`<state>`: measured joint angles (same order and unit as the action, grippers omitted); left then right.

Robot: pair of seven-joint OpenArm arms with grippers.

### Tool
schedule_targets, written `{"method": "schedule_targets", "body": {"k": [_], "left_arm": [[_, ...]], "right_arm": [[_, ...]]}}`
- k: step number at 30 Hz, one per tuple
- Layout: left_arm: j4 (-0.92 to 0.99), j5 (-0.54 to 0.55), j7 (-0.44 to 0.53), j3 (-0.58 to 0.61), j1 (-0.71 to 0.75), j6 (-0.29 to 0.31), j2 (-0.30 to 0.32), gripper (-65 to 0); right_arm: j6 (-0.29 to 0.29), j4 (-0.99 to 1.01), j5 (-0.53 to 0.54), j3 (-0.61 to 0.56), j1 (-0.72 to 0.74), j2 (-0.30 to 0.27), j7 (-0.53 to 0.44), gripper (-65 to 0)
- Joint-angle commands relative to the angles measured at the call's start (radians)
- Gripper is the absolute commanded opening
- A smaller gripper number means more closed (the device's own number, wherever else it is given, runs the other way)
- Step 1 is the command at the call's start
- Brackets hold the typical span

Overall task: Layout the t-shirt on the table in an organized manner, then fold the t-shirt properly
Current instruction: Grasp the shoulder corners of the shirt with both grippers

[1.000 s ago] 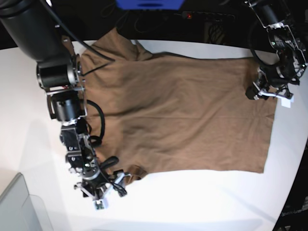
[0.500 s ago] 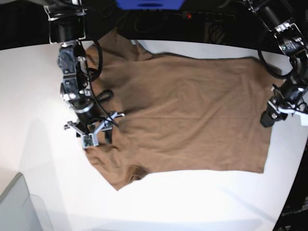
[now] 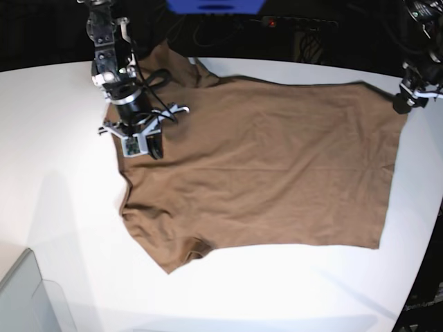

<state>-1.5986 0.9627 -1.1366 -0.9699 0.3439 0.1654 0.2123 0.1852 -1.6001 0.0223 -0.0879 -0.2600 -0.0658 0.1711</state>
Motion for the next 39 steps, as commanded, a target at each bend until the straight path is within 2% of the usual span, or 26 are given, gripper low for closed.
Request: {"method": "schedule_targets", "body": {"k": [1,6,8,11,16,26,30,34,39], "left_arm": [[0.017,0.0,0.008,-0.008,-0.003,0.003,0.014,-31.5],[0.113,-0.035,0.01,-0.002,-0.029,0.004,0.003,-18.7],[0.122,-0.035,0.01,-0.001,-0.035,0.004,0.003,-17.1],[0.12,-0.035,0.01,-0.001,-0.059,0.004,0.002,-17.2],[0.105,-0.026,0.01,-0.001,-0.07,0.004,0.002,-21.5],[-0.085,-0.035,-0.001,-0.002,-0.059,-0.002,-0.046,-21.7],[-0.09,-0.038,0.007,-0.001,-0.067,-0.008,-0.047,-21.7],[-0.088,-0.126,0.008,0.004,-0.084,0.0,-0.05,-21.7],[-0.082,-0.232,0.008,0.036,-0.105,0.001,-0.086,-21.7]], "right_arm": [[-0.002,-0.021,0.005,0.0,-0.002,-0.001,-0.025,-63.5],[-0.002,-0.021,0.005,0.0,-0.037,-0.004,-0.025,-63.5],[-0.002,-0.022,0.005,0.0,-0.054,-0.006,-0.025,-63.5],[-0.002,-0.022,0.003,0.0,-0.077,-0.006,-0.025,-63.5],[-0.002,-0.022,0.001,0.0,-0.112,-0.006,-0.025,-63.5],[-0.002,-0.022,0.0,0.0,-0.141,-0.007,-0.025,-63.5],[-0.002,-0.022,0.0,0.0,-0.144,-0.007,-0.025,-63.5],[-0.002,-0.035,0.0,0.0,-0.163,-0.007,-0.025,-63.5],[-0.002,-0.044,0.0,0.012,-0.166,-0.007,-0.025,-63.5]]}}
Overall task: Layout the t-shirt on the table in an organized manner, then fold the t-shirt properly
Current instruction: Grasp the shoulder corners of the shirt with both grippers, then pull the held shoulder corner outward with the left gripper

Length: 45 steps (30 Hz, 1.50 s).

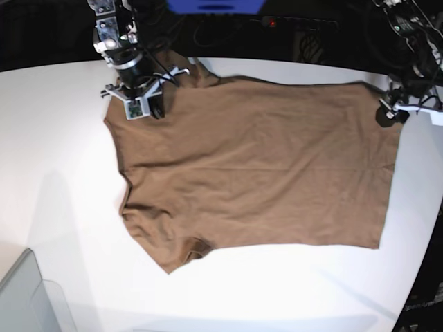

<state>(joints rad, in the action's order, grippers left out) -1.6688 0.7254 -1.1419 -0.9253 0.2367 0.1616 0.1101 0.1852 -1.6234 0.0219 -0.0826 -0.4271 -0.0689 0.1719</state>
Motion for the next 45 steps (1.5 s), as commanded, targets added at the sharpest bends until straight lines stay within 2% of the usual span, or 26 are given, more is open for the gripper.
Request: {"method": "schedule_targets", "body": {"k": [1,8,21,23,27,28,31,40,45], "left_arm": [[-0.009,-0.003,0.015,-0.008,0.0,0.006,0.006,-21.7],[0.078,-0.013,0.015,-0.008,-0.023,0.006,-0.003,-21.8],[0.103,-0.023,0.015,0.018,-0.063,0.006,-0.02,-22.3],[0.117,-0.037,0.015,0.019,-0.067,0.006,-0.02,-26.6],[0.126,-0.043,0.03,0.018,-0.069,0.006,-0.022,-49.9],[0.117,-0.043,0.044,0.018,-0.067,0.006,-0.028,-53.9],[0.072,-0.042,0.055,0.019,-0.059,0.006,-0.033,-60.2],[-0.141,-0.079,0.053,0.059,-0.066,-0.004,-0.034,-61.4],[-0.158,-0.321,0.053,0.32,-0.073,-0.004,0.032,-61.2]], "right_arm": [[-0.002,-0.021,0.0,0.013,0.001,-0.002,-0.025,-63.5],[-0.002,-0.045,0.0,0.033,-0.029,-0.004,-0.025,-63.5],[-0.002,-0.05,0.0,0.034,-0.049,-0.018,-0.025,-63.5],[-0.002,-0.05,0.0,0.034,-0.055,-0.018,-0.025,-63.5],[-0.002,-0.05,0.0,0.034,-0.062,-0.018,-0.025,-63.5],[-0.002,-0.05,0.0,0.034,-0.062,-0.018,-0.025,-63.5],[-0.002,-0.05,0.0,0.034,-0.065,-0.018,-0.025,-63.5],[-0.002,-0.079,0.0,0.094,-0.077,-0.016,-0.025,-63.5],[-0.002,-0.079,0.0,0.094,-0.08,-0.016,-0.025,-63.5]]}}
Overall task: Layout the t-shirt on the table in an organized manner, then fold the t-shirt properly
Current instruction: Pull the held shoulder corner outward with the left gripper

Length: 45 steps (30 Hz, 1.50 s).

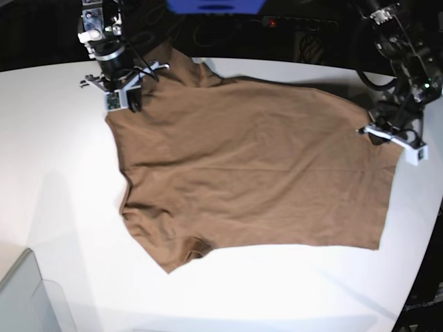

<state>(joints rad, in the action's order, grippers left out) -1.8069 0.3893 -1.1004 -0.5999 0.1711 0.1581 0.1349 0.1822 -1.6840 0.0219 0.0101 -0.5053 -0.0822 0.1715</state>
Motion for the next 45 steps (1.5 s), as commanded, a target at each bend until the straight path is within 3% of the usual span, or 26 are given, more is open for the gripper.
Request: {"method": "schedule_targets", "body": {"k": [1,4,6,10,13,19,30,36,40,45], "left_arm": [[-0.02,-0.042,0.01,0.054,-0.008,-0.001,0.013,-61.2],[-0.023,-0.23,0.01,0.209,0.0,-0.001,0.01,-60.7],[-0.038,-0.349,0.01,0.274,0.0,-0.001,0.002,-56.2],[-0.1,-0.551,0.012,0.338,0.008,0.004,-0.045,-41.2],[-0.138,-0.626,0.022,0.341,0.023,0.008,-0.06,-39.4],[-0.093,-0.602,0.042,0.275,0.0,0.008,-0.059,-39.0],[0.083,-0.341,0.187,0.223,-0.031,0.008,-0.051,-39.0],[0.112,-0.326,0.207,0.222,-0.031,0.008,-0.051,-39.1],[0.112,-0.318,0.248,0.151,-0.026,0.01,-0.074,-39.1],[0.112,-0.224,0.28,0.1,-0.021,0.01,-0.083,-39.2]], "right_arm": [[0.001,-0.018,0.0,0.001,-0.01,-0.003,-0.025,-63.5],[0.001,-0.018,0.0,0.001,-0.019,-0.003,-0.026,-63.5],[0.001,-0.018,0.0,0.001,-0.02,-0.003,-0.026,-63.5],[0.001,-0.018,0.0,0.001,-0.023,-0.003,-0.026,-63.5],[0.001,-0.018,0.0,0.001,-0.037,-0.003,-0.026,-63.5],[0.001,-0.018,0.0,0.001,-0.04,0.0,-0.026,-63.5],[0.001,-0.018,0.002,0.001,-0.042,0.002,-0.026,-63.5],[0.001,-0.017,0.002,0.001,-0.042,-0.003,-0.026,-63.5],[0.001,-0.017,0.002,0.001,-0.042,-0.003,-0.026,-63.5],[0.001,-0.014,0.002,0.001,-0.042,-0.003,-0.026,-63.5]]}}
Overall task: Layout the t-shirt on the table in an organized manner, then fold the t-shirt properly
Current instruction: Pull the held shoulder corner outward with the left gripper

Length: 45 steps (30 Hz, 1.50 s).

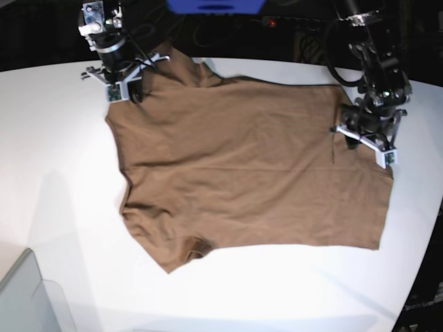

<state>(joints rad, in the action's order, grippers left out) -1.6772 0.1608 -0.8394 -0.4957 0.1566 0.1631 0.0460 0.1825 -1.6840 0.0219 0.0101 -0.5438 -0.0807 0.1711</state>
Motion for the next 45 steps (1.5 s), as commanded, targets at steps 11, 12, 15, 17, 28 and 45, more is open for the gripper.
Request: {"method": "schedule_targets", "body": {"k": [11,12,15,17,28,45], "left_arm": [[0.11,0.046,0.027,-0.007,-0.035,0.006,0.005,-39.2],[0.111,0.047,0.027,-0.007,-0.035,0.006,0.005,-39.2],[0.101,0.049,0.027,-0.007,-0.035,0.006,-0.001,-39.3],[0.091,0.081,0.027,-0.007,-0.035,0.006,-0.002,-39.3],[0.094,0.202,0.027,0.001,-0.035,0.006,0.016,-39.6],[-0.007,0.288,0.022,-0.077,0.005,0.006,-0.005,-64.8]], "right_arm": [[0.001,-0.014,0.002,0.041,-0.003,-0.003,-0.026,-63.5],[0.001,-0.014,0.002,0.049,-0.003,-0.001,-0.026,-63.5],[0.001,-0.014,0.002,0.05,-0.003,-0.004,-0.026,-63.5],[0.001,-0.014,0.002,0.05,-0.003,-0.004,-0.026,-63.5],[0.001,-0.014,0.002,0.05,-0.003,-0.004,-0.026,-63.5],[0.001,-0.018,0.002,0.052,-0.023,-0.003,-0.028,-63.6]]}}
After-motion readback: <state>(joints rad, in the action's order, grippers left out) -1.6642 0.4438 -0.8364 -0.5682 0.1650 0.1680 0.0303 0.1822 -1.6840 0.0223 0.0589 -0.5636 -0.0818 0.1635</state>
